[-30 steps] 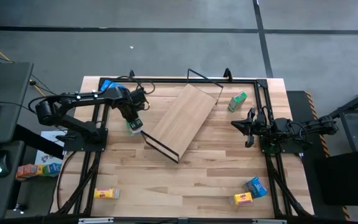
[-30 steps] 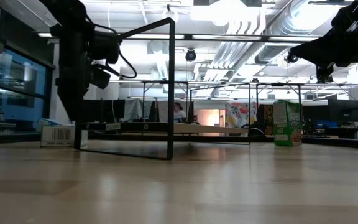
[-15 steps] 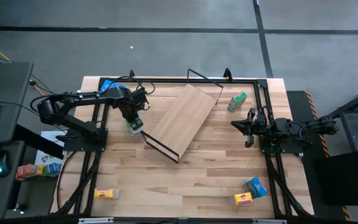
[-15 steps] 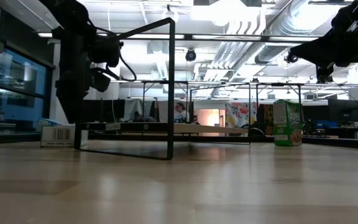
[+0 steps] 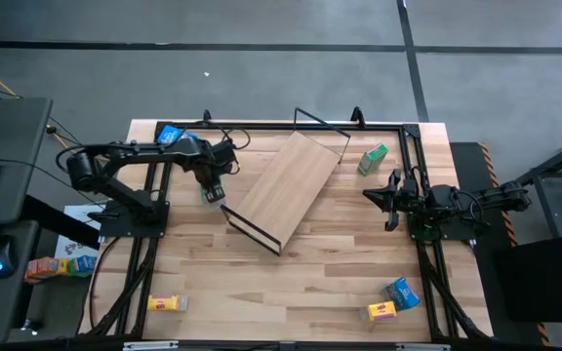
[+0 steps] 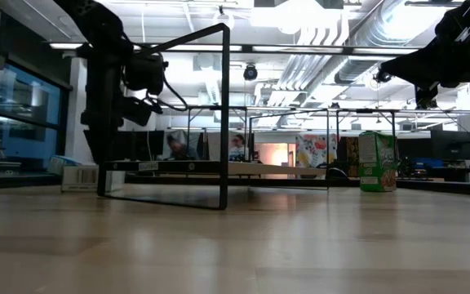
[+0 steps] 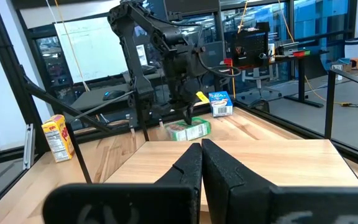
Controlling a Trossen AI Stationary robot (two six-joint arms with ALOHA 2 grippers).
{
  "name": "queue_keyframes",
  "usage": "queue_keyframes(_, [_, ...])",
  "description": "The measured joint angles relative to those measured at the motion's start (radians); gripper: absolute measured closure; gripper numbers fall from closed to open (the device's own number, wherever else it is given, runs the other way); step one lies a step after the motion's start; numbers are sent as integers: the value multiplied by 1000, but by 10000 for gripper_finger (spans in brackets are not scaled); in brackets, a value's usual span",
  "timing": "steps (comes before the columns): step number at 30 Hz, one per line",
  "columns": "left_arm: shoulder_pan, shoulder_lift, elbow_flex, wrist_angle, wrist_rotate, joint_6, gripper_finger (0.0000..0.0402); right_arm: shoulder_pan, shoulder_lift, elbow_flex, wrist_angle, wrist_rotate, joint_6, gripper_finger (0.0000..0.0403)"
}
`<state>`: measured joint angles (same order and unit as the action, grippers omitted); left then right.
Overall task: Stack cereal on shelf
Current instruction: Put the left green cereal box on the shelf
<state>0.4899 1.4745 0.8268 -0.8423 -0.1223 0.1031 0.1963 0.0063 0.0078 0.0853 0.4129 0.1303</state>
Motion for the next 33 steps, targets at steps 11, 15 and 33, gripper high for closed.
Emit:
queue_keyframes(11, [0, 7, -4, 227, -72, 501, 401, 0, 0, 0, 0, 0, 0, 403])
queue_keyframes(15, [2, 7, -4, 356, -77, 593, 401, 0, 0, 0, 0, 0, 0, 403])
queue_keyframes(33, [-50, -378, -104, 384, -35, -204, 402, 0, 0, 0, 0, 0, 0, 403])
